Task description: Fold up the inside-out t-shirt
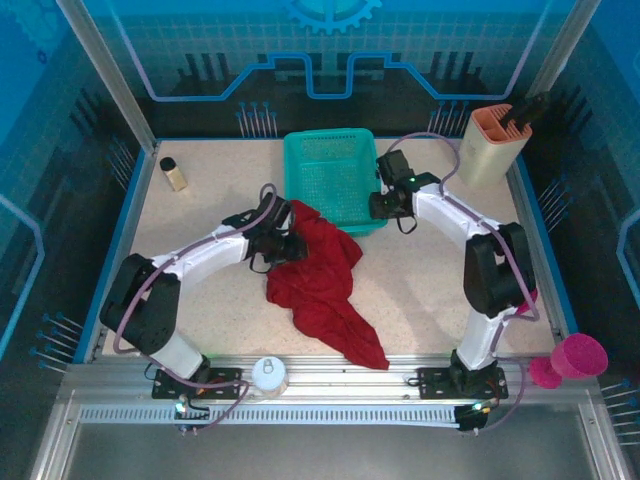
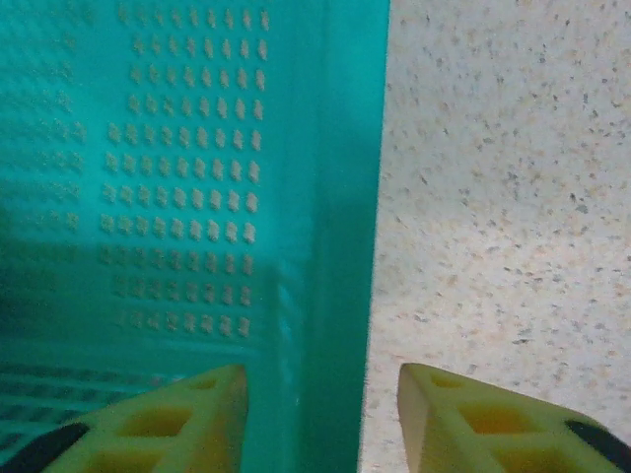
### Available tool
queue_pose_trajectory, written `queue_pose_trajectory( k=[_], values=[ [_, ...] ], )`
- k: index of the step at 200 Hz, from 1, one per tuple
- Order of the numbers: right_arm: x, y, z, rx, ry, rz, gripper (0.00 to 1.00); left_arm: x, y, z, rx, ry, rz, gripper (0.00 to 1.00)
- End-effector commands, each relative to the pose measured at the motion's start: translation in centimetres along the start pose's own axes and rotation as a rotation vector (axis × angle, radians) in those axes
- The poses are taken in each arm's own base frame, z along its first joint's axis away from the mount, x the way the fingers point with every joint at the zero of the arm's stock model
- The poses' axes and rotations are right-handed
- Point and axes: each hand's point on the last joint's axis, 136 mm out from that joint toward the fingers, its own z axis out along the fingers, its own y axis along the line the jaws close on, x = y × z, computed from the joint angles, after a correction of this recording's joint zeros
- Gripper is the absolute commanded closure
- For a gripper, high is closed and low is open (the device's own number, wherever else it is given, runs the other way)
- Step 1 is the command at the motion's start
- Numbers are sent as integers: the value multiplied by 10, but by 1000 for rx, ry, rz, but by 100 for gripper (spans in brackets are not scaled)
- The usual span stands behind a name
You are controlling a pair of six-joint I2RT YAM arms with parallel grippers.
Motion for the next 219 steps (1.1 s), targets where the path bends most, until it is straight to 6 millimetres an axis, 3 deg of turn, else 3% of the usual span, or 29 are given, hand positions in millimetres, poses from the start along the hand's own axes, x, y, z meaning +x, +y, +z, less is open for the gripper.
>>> queue_pose_trajectory(
  k=[1,17,43,58,75,81,87,92,101,126,131,140,144,149,164,177,194,219],
  values=[
    [0,-44,-4,157,30,6,65,0,2,-36,-1,-72,50,100],
    [-1,-73,-6,206,43,36,76,-1,14,-62,13,-114,6,100],
    [-3,-129,-18,333,47,48,77,0,41,-101,56,-189,-106,100],
    [2,-171,-28,446,69,91,70,4,56,-113,33,-222,-121,100],
    [12,-210,-39,510,102,195,69,11,69,-112,-12,-215,-125,100],
    [13,-217,-43,523,101,209,64,15,73,-108,-22,-199,-131,100],
    [11,-221,-47,533,92,201,53,20,77,-104,-36,-178,-142,100],
    [7,-218,-49,527,75,181,40,23,80,-101,-47,-161,-153,100],
    [2,-211,-51,512,53,145,31,29,87,-95,-74,-130,-174,100],
    [-11,-169,-62,420,-5,50,23,37,102,-87,-133,-115,-218,100],
    [-14,-158,-63,391,-16,29,22,36,102,-86,-129,-115,-221,87],
    [-18,-135,-63,320,-34,-7,21,34,95,-83,-91,-109,-214,44],
    [-20,-125,-63,289,-39,-18,21,31,87,-82,-57,-102,-203,30],
    [-20,-113,-62,242,-40,-26,21,30,74,-80,7,-76,-186,22],
    [-23,-77,-61,84,-40,-15,20,22,21,-80,176,-59,-41,16],
    [-25,-56,-62,-19,-47,21,20,17,-19,-79,176,-98,159,9],
    [-27,-48,-66,-66,-72,67,19,11,-66,-66,194,-130,336,1],
    [-21,-51,-76,-60,-99,97,19,-8,-104,-22,202,-119,383,1]
  ],
)
